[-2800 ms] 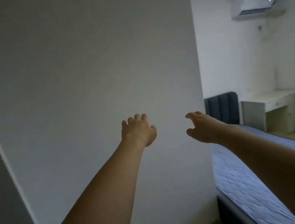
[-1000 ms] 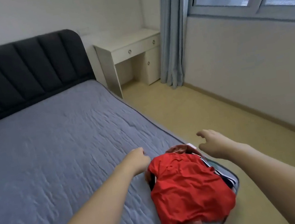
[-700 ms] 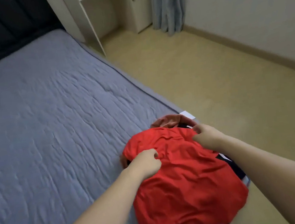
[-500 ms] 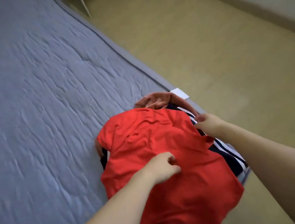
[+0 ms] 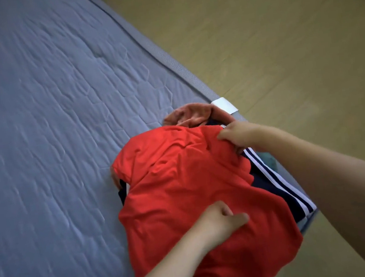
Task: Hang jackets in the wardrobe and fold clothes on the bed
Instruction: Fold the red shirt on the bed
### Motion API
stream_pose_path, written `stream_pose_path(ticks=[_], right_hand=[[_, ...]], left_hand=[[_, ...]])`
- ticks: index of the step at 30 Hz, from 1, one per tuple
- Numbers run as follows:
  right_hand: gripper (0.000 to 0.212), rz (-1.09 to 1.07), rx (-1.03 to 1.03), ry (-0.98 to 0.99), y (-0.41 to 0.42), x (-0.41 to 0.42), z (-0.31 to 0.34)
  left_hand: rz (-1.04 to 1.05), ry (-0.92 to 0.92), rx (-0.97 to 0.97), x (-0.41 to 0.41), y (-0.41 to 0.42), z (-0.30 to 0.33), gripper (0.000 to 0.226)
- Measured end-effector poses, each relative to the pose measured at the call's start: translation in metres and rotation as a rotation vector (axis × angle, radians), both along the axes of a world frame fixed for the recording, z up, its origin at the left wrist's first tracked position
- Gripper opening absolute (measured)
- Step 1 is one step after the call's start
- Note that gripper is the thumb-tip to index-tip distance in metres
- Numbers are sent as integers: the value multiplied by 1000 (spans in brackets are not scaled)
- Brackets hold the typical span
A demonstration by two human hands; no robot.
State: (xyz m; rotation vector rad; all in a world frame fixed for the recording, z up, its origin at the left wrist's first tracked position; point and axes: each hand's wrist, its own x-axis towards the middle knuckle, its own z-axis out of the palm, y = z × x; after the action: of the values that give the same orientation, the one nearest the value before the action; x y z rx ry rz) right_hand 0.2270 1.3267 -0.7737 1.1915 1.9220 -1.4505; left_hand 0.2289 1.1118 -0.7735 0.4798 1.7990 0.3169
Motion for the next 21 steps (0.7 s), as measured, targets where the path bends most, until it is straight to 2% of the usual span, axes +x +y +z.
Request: stream_pose_path(ticks=[2, 3, 4, 5, 7, 9, 10, 13, 17, 18, 19, 20, 21], right_hand=[[22, 34, 35, 68, 4, -14, 23], [26, 59, 50, 101, 3, -21, 35], [29, 74, 53, 129, 0, -27, 47], [30, 79, 41, 153, -4, -32, 59], [30, 47, -29, 207, -14, -43, 79], [28, -80, -167, 291, -26, -56, 98], [25, -163, -255, 339, -33, -62, 109], [17, -334, -456, 445, -57, -81, 141], [16, -335, -531, 530, -108, -110, 187], [17, -317, -550, 543, -124, -118, 201], [17, -297, -560, 550, -142, -125, 216], [18, -278, -564, 561, -159, -132, 231], [18, -259, -559, 576, -175, -138, 246]], left_hand=[[164, -19, -136, 23, 9, 9, 104], [278, -5, -179, 32, 18, 12, 123], [400, 22, -211, 38, 27, 14, 127], [514, 58, -238, 40, 36, 17, 120], [626, 126, -214, 37, 47, 22, 87], [788, 114, -13, 29, 47, 20, 44], [876, 41, 106, 22, 45, 22, 30], [1089, -225, 363, -9, 8, 47, 23], [946, -300, 467, -44, -47, 85, 53], [925, -266, 460, -52, -58, 94, 48], [949, -222, 441, -62, -68, 105, 33], [1028, -192, 414, -73, -79, 118, 16], [1121, -194, 416, -86, -91, 130, 12]])
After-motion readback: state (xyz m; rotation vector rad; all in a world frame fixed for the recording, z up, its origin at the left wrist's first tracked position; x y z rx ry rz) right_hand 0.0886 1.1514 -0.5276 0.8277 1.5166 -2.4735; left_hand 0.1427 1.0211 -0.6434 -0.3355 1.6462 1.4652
